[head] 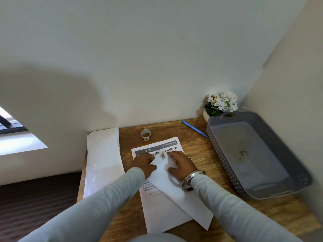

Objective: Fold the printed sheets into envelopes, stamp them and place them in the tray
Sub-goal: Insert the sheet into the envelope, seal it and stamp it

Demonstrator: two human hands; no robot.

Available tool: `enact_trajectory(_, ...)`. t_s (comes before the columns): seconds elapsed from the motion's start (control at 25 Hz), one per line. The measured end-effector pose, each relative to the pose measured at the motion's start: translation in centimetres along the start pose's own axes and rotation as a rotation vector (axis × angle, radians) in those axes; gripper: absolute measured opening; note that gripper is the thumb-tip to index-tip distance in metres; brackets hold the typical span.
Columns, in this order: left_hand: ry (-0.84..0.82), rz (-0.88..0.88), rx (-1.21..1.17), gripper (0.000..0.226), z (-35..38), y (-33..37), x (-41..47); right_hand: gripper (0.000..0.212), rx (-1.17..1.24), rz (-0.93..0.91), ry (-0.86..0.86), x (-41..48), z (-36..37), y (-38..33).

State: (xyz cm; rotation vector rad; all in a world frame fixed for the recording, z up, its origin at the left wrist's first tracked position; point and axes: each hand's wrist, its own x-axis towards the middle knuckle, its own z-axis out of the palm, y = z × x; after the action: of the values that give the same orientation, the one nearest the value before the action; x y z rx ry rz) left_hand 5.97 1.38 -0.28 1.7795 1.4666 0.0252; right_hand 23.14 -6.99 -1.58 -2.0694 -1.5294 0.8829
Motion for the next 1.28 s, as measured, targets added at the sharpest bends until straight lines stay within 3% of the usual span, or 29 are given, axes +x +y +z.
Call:
enact_trajectory(0.08, 0.004, 0.048, -0.095, 0.013, -0.9, 0.2, -0.1, 0.056, 0.066, 0.062, 0.065, 0.0, -1.0, -0.2)
enact_trajectory(0.24, 0.030, 0.102, -0.412, 0.014, -3.2, 1.1, -0.7, 0.008, 0.147, 0.109, 0.080, -0.2, -3.7, -0.7)
enact_trajectory(0.28, 0.041, 0.128, -0.434, 0.012, -3.8, 1.3, -0.7, 0.006, 0.201, 0.103, 0.097, -0.2, -4.3, -0.9)
enact_trajectory(0.48, -0.027, 0.193, -0.393, 0.008, -6.4, 2.6, -0.9, 0.016, 0.492, 0.118, 0.255, -0.4, -7.4, -1.5)
enact_trajectory(0.6, 0.008, 0.154, -0.539, 0.015, -7.2, 3.8, -1.2, 0.018, 0.620, 0.108, 0.286, -1.0, -8.8, -1.8)
enact_trajectory(0.84, 0.015, 0.147, -0.823, 0.017, -8.5, 7.3, -1.3, 0.019, 0.502, 0.116, 0.172, -2.5, -11.1, -0.3)
enact_trajectory(1.16, 0.193, 0.250, -0.632, 0.038, -6.9, 13.2, 0.5, 0.014, 0.541, 0.152, 0.424, -5.2, -16.8, 1.1)
enact_trajectory(1.28, 0.123, 0.338, -0.516, 0.033, -5.3, 15.7, 1.2, 0.015, 0.527, 0.235, 0.593, -6.0, -19.6, 3.3)
